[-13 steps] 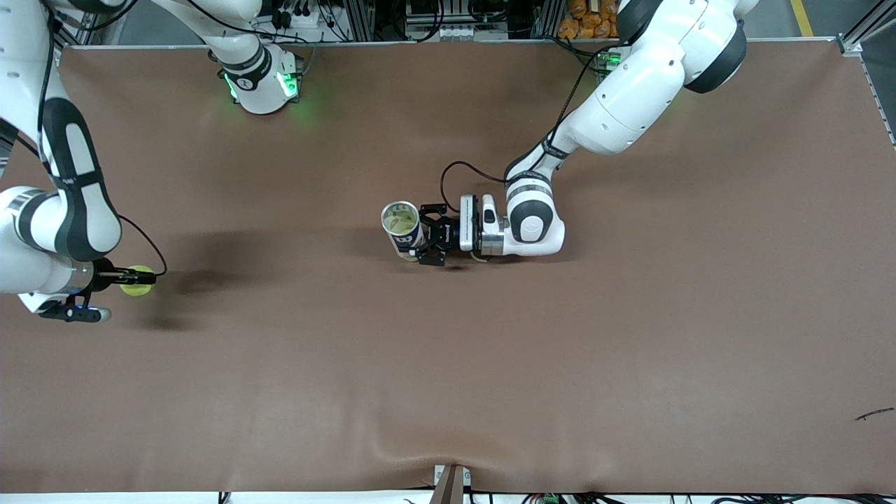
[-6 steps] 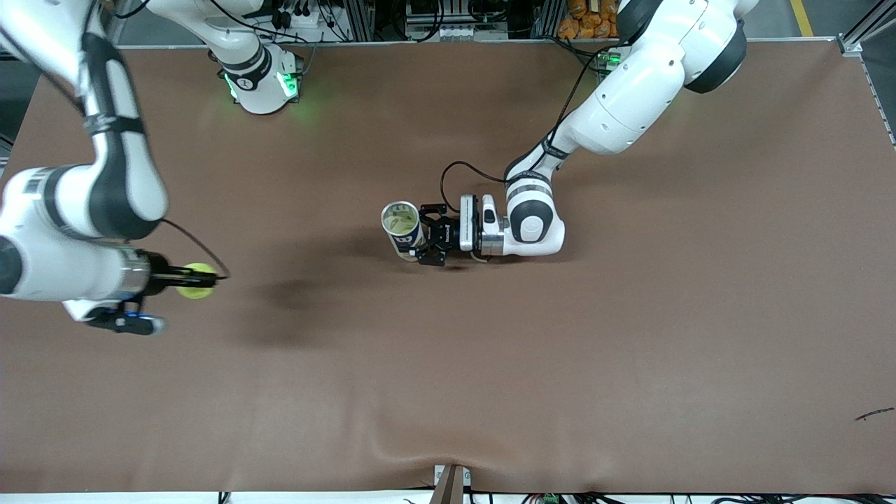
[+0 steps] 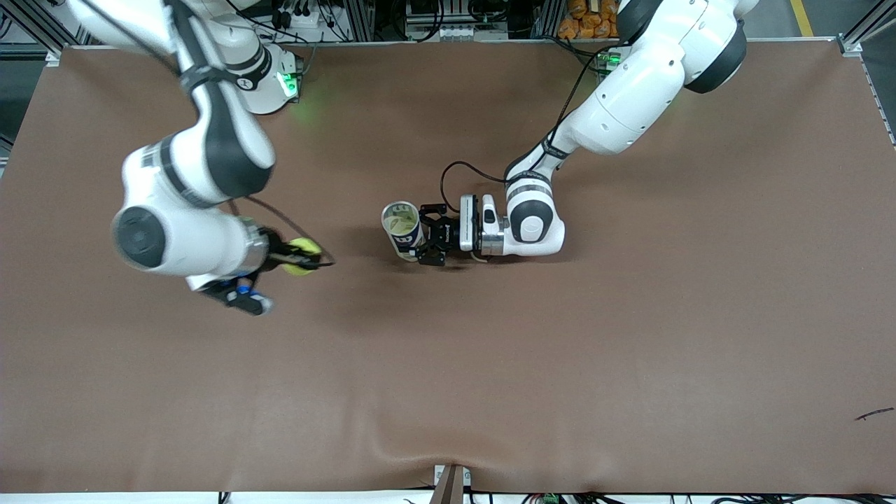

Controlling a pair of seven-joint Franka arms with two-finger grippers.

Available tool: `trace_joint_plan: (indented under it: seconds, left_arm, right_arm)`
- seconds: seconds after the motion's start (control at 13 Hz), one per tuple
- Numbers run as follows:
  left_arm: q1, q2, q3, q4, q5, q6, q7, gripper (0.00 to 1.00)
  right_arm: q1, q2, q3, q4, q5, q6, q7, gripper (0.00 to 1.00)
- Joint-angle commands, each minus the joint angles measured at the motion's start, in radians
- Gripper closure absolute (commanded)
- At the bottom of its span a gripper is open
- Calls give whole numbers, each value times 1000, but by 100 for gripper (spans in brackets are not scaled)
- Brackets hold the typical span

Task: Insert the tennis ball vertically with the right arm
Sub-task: 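Carry the second ball over the can and drop it inside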

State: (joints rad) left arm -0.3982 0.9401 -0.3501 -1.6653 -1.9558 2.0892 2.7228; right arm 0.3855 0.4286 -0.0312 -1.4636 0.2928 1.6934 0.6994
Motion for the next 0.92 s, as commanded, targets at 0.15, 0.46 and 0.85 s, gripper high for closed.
trace_joint_plan:
  seconds: [0.15,0.46,0.85]
  left_arm:
    - [1,8,-3,-2,-26,-15,84,25]
    - [1,9,-3,-5,-25,-15,87,25]
    - [1,8,-3,-5,-26,-15,87,25]
  right_arm:
    - [145,19,-16,52,70,-9,245,61]
    - [202,44,-16,43,78,12,334,60]
    - [250,81,-18,26,78,51,413,36]
